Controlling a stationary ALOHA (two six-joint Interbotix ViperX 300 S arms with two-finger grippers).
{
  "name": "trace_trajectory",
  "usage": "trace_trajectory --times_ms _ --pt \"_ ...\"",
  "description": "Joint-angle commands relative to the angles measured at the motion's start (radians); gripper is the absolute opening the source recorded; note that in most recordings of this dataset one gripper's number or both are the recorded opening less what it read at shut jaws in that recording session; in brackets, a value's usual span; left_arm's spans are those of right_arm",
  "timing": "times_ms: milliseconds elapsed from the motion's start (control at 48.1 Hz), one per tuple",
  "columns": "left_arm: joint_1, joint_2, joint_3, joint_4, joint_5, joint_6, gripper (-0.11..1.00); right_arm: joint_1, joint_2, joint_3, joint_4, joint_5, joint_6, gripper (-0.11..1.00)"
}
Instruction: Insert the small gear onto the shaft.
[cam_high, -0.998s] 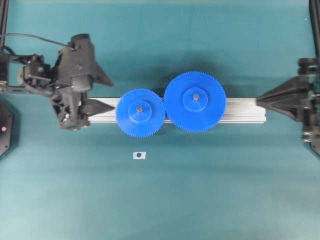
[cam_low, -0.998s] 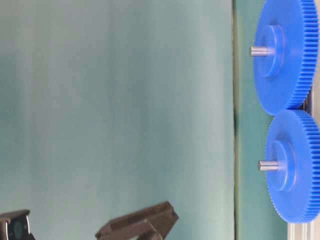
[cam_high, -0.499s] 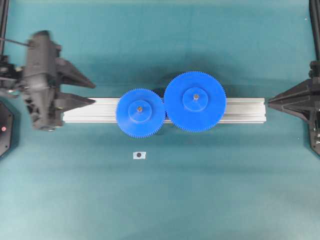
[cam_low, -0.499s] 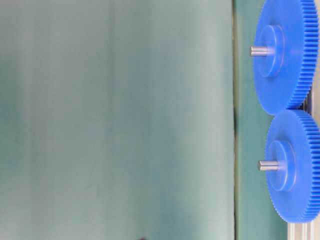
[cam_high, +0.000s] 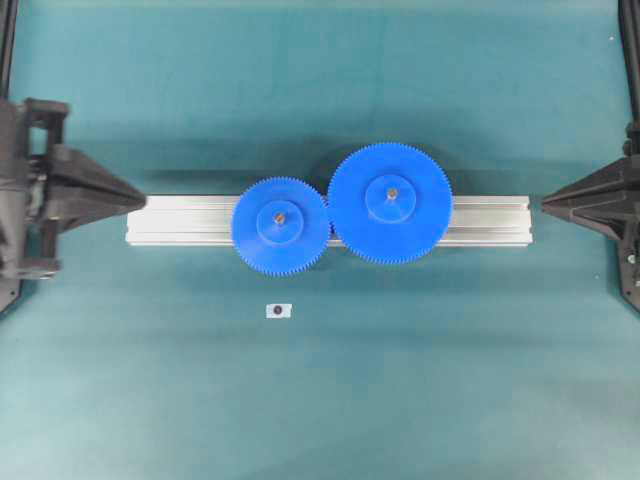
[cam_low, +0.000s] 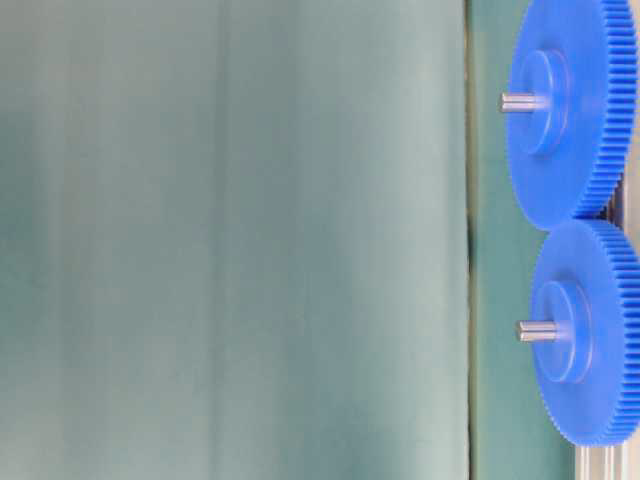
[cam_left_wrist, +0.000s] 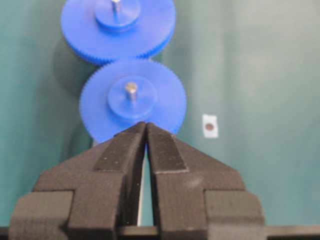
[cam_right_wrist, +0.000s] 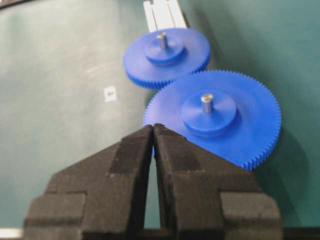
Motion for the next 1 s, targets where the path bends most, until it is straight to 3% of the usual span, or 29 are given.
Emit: trace_trajectory --times_ms 0,312,582,977 --pt "-0.006 -0.055 0.009 0.002 -0.011 0.000 0.07 -0.006 -0.009 0.003 -0.003 -0.006 0.006 0.14" --pt "-0.011 -0.229 0.140 0.002 -0.009 -0.009 0.07 -0.040 -0.078 0.081 -0.008 -0.046 0.006 0.14" --pt "-0.012 -0.236 0.164 0.003 -0.008 -0.011 0.07 -0.057 -0.115 0.121 -0.018 -0.146 0.008 0.14" --pt "-0.012 -0.325 0.275 0.002 -0.031 -0.017 0.07 -0.057 -0.110 0.186 -0.018 -0.127 0.005 0.14"
